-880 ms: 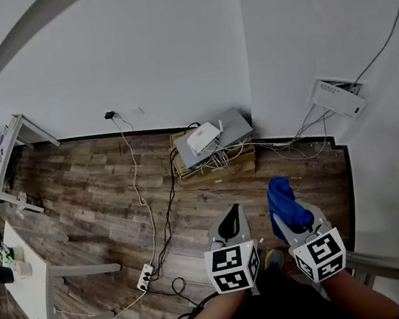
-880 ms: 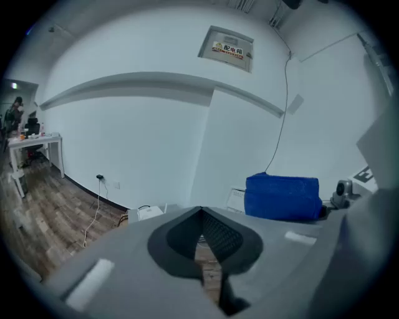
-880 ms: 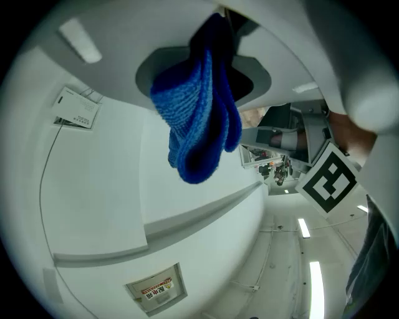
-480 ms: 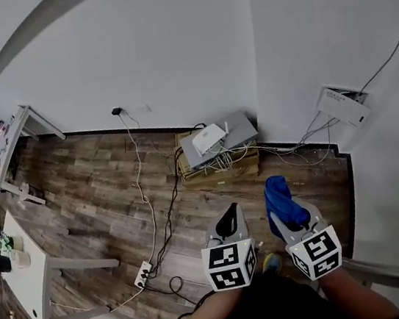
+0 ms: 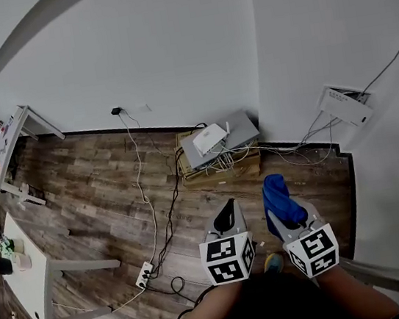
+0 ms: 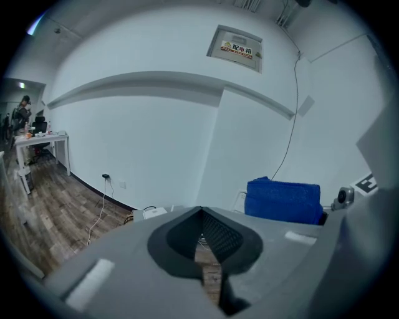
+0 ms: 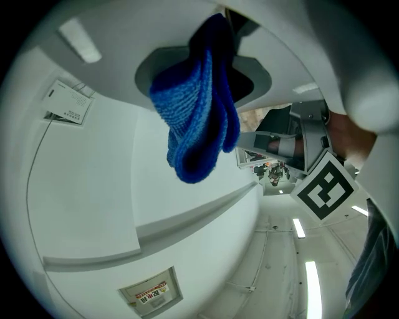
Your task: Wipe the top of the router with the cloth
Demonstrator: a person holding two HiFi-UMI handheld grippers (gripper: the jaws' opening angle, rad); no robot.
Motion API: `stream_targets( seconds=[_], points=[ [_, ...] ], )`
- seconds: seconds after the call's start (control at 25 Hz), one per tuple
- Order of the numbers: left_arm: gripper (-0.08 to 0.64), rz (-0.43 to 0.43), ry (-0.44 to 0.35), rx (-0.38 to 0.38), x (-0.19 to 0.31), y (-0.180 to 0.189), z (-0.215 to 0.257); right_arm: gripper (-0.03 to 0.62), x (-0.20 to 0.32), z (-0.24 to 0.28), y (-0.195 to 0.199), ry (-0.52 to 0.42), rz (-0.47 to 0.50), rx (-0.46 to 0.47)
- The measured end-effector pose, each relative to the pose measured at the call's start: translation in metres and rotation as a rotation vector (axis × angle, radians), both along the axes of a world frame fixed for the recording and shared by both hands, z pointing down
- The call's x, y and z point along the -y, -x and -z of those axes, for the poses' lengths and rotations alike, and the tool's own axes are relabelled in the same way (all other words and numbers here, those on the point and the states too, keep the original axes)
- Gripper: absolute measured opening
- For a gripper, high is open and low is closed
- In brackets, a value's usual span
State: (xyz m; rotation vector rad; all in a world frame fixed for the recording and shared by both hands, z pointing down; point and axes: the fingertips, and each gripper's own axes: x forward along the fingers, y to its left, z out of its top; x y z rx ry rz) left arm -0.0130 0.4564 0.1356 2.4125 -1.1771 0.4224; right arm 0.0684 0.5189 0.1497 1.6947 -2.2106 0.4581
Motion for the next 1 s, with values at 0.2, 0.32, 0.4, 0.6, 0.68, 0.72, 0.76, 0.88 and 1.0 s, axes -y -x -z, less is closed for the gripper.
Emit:
stream_targets(
  seconds=[0.2, 0.32, 0.4, 0.6, 0.68, 0.72, 0.76, 0.88, 1.0],
  points=[
    [0.002, 0.03, 0.0, 0.001, 0.019, -0.017, -0.009, 0.146, 0.024, -0.011, -0.014, 0.003, 0.043, -0.014],
    [0.002, 0.041, 0.025, 0.016, 0.036, -0.02, -0.02, 0.146, 0.044, -0.02, -0.024, 0.028, 0.045, -0.009],
    [0.002, 0.045, 0.038, 0.021, 0.053, -0.023, -0.028, 0.146, 0.062, -0.028, -0.03, 0.041, 0.047, 0.002],
    [0.002, 0.051, 0.095, 0.028, 0.127, -0.027, -0.066, 0.15, 0.137, -0.06, -0.032, 0.069, 0.065, 0.001],
    [0.002, 0.048, 0.121, 0.032, 0.168, -0.03, -0.08, 0.15, 0.175, -0.071, -0.033, 0.09, 0.069, -0.008],
    [0.002, 0.047, 0.132, 0.035, 0.19, -0.032, -0.085, 0.15, 0.194, -0.075, -0.033, 0.104, 0.07, -0.011],
    [0.002, 0.044, 0.139, 0.039, 0.213, -0.033, -0.088, 0.15, 0.215, -0.079, -0.034, 0.118, 0.068, -0.011],
    [0.002, 0.02, 0.166, 0.05, 0.274, -0.037, -0.096, 0.149, 0.273, -0.088, -0.033, 0.158, 0.064, -0.004],
    [0.002, 0.001, 0.193, 0.065, 0.322, -0.041, -0.109, 0.149, 0.323, -0.098, -0.034, 0.176, 0.06, -0.013]
  ],
)
